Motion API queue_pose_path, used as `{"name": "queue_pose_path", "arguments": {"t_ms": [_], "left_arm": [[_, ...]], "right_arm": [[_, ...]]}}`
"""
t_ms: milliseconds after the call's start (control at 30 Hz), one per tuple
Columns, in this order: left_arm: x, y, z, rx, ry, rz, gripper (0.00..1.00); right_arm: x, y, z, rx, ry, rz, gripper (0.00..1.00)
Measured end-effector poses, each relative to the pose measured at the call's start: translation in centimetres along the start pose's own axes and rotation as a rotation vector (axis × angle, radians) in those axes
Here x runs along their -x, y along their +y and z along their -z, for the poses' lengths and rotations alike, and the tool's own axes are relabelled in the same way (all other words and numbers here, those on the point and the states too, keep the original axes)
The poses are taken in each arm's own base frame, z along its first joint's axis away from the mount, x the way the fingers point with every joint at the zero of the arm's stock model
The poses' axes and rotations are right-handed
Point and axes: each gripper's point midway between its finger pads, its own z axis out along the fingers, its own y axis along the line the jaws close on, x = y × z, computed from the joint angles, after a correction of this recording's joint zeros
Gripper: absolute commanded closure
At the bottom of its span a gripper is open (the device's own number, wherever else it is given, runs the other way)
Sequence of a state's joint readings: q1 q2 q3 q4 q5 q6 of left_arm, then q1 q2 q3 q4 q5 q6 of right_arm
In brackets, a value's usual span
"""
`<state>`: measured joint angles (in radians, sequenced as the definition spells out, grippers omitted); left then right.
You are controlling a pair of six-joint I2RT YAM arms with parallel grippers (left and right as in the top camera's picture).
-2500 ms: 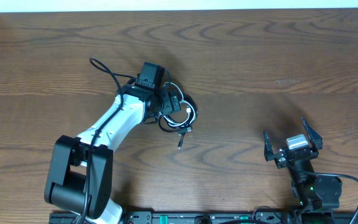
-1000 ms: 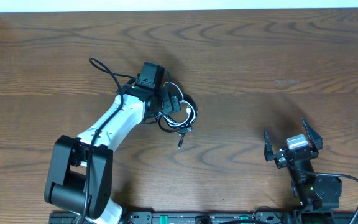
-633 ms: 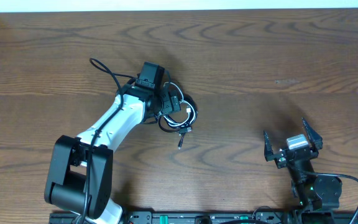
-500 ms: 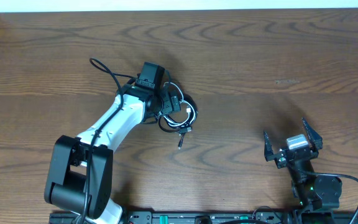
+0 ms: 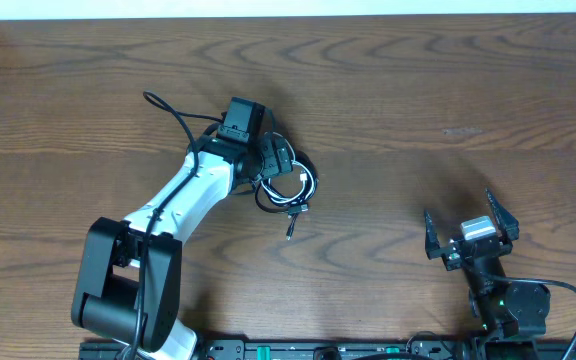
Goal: Untangle cables
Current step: 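Raise the right arm and swing its gripper forward toward the coil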
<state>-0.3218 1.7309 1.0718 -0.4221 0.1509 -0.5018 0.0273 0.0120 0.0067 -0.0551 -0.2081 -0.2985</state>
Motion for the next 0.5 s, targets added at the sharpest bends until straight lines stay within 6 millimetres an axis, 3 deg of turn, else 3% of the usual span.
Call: {"name": "queue_pose_path", "arguments": {"t_ms": [433,467,500], "left_arm": [[0.30,-0.20,0.00,-0.008,-0.012,0.001,0.05],[0.39,-0.24,0.01,-0.010,-0.016,0.000,0.20],[0.52,-0.29,0.01,-0.013,-0.020,0.007,0.47]], "right_arm": [[0.01,0.00,0.00,0.000,0.000,0.000,0.01],[0.00,0.00,0.00,0.000,0.000,0.000,0.01],[0.01,0.00,0.00,0.000,0.000,0.000,0.01]]}}
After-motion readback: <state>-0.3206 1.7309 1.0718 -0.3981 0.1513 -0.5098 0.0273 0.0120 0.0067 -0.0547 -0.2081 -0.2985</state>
